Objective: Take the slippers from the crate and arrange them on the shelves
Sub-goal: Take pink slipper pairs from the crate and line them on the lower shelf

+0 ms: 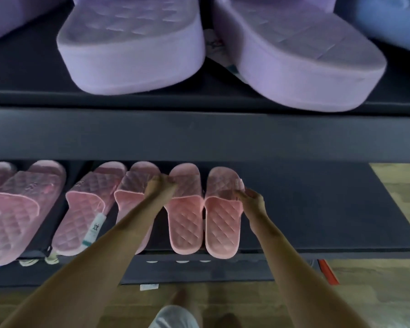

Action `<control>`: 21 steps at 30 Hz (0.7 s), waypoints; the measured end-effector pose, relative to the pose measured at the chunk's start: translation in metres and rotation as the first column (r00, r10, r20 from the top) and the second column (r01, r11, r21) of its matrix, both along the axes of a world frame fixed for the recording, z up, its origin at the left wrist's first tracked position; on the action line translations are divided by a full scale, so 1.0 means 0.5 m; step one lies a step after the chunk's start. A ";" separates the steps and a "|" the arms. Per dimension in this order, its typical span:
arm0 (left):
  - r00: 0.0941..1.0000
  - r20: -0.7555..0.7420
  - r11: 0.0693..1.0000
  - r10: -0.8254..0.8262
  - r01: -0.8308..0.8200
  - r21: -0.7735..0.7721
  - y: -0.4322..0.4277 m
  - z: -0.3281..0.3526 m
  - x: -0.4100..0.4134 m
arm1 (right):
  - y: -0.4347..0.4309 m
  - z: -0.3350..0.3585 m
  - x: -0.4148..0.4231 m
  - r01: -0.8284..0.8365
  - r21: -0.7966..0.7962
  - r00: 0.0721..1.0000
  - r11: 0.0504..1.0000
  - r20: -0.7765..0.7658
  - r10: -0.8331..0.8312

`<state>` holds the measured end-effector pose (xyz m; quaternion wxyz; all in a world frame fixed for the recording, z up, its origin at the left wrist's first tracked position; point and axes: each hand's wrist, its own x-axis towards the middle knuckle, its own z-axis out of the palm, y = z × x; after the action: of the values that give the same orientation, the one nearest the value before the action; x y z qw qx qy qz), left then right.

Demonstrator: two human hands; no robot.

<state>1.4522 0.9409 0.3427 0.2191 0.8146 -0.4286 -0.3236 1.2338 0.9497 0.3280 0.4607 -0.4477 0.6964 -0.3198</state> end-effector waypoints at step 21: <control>0.920 0.237 0.925 -0.311 0.350 -0.148 0.348 0.315 -0.003 | 0.266 0.321 -0.098 -0.566 0.022 0.615 0.824 -0.655 0.440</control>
<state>1.4507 1.1148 0.5004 0.1906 0.7353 -0.6097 -0.2266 1.1846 1.0825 0.4885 0.2251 -0.7472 0.6213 -0.0708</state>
